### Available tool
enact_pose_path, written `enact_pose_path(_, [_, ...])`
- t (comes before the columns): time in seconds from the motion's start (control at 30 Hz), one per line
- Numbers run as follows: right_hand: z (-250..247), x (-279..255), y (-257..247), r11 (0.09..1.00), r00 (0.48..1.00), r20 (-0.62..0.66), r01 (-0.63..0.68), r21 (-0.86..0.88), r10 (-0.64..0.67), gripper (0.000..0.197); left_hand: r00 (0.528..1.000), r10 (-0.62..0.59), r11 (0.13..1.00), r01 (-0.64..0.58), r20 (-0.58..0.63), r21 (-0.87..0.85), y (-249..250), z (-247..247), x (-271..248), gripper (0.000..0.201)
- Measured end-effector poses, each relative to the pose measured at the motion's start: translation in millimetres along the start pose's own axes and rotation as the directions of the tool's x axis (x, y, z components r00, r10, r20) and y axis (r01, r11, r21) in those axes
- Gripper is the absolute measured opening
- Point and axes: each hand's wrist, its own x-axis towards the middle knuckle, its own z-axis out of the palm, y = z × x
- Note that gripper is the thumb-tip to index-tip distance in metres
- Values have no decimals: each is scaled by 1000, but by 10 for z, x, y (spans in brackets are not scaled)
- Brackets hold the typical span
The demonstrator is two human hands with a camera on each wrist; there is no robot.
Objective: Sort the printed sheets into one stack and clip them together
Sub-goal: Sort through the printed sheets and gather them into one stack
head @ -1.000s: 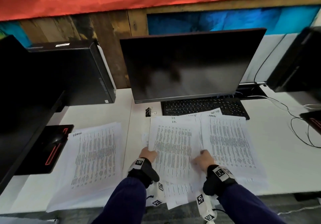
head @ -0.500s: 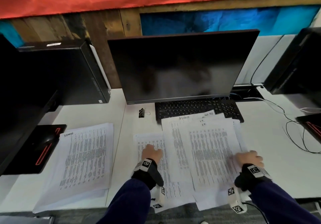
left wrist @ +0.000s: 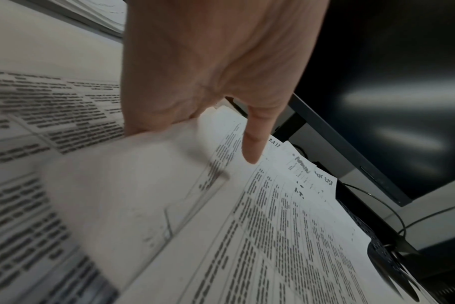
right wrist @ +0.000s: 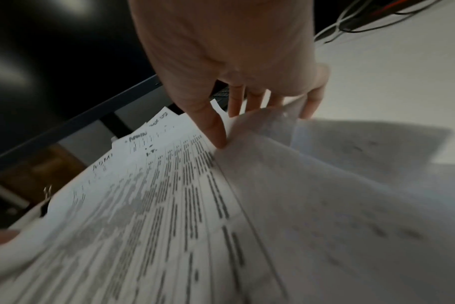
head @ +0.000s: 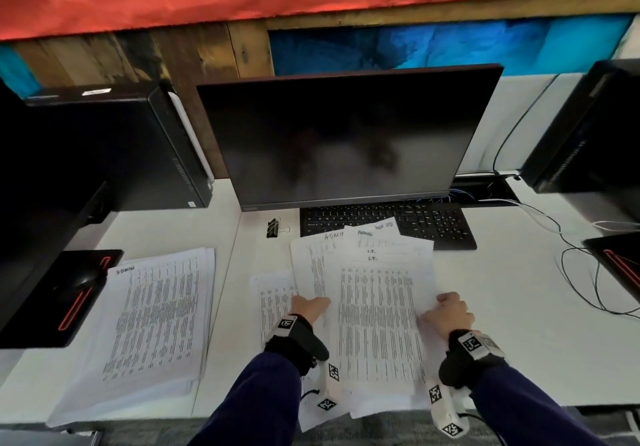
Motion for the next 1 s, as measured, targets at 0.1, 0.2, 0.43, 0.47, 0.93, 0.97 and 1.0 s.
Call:
enact_pose_path(0.1, [73,-11,56,995,993,60,102,13,-103,57,999,44,999,-43,-19,23,-9,13,29,78])
enact_pose_path(0.2, [80,21,106,988,980,147,119,102,-133,54,990,139,990,-139,-1,34,-67,74,29,66])
enact_pose_path(0.43, [81,144,44,986,994,82,62,154,-75,71,850,523,840,-501,-67,208,-67,112,-244,38])
enact_pose_path(0.47, [76,152,13,978,993,68,81,190,-96,78,844,532,839,-514,-69,178,-46,60,-269,36])
enact_pose_path(0.93, [522,-33,-535,913,936,319,10,408,-152,46,933,89,972,-4,-350,235,-257,-776,-109,64])
enact_pose_path(0.97, [586,-99,-560,960,957,270,25,279,-103,43,929,20,958,89,-371,273,-294,-808,-111,64])
enact_pose_path(1.0, [613,-174,-582,994,978,199,42,105,-62,40,926,-31,950,145,-377,277,-316,-832,-108,65])
